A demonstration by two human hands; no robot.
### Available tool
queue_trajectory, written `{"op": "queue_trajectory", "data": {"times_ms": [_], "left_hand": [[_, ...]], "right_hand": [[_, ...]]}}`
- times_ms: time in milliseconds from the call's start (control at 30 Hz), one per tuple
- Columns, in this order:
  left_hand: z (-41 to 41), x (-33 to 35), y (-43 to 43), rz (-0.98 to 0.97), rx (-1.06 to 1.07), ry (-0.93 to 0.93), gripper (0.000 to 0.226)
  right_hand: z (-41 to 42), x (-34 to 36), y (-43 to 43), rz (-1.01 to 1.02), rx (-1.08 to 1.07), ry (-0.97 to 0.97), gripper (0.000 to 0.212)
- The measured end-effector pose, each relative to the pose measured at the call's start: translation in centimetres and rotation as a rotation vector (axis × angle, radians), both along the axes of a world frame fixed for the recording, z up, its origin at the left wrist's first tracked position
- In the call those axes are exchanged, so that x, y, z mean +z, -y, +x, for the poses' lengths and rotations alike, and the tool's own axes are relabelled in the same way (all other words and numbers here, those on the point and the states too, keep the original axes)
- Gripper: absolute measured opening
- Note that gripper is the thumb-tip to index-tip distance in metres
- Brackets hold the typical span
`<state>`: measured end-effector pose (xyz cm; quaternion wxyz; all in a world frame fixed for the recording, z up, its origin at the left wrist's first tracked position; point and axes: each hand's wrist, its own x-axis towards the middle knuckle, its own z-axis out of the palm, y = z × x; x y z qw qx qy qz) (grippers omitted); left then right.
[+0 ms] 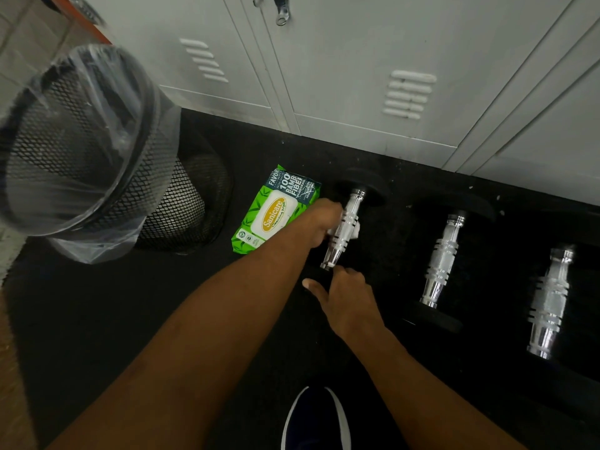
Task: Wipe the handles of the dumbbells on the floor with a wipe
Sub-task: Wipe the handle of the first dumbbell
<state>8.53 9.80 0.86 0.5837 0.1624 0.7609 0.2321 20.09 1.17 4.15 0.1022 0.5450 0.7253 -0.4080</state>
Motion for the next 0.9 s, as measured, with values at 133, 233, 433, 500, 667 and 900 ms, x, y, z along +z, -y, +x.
{"op": "queue_trajectory", "data": {"times_ms": [133, 233, 433, 500, 667, 900], "left_hand": [[0.6, 0.5, -1.4, 0.058, 0.061, 0.0, 0.036], [0.6, 0.3, -1.2, 0.096, 0.056, -0.03, 0.033], [0.0, -0.3, 1.4, 0.098, -0.113, 0.052, 0.044], [-0.2, -0.8, 2.6, 0.075, -0.133, 0.051, 0.045], [-1.0, -0.4, 3.7, -0.04, -0.358, -0.149, 0.031], [-1.8, -0.7, 4.2, -0.16, -0.423, -0.205, 0.033]], "right_hand": [[0.2, 0.1, 0.1, 0.011, 0.015, 0.006, 0.063], [0.2, 0.1, 0.0, -0.006, 0.009, -0.002, 0.062], [0.3, 0.1, 0.0, -0.034, -0.017, -0.016, 0.06], [0.3, 0.0, 0.0, -0.041, -0.03, -0.027, 0.06], [0.3, 0.0, 0.0, -0.039, -0.033, -0.033, 0.061], [0.1, 0.2, 0.0, -0.052, -0.044, -0.028, 0.06]]}}
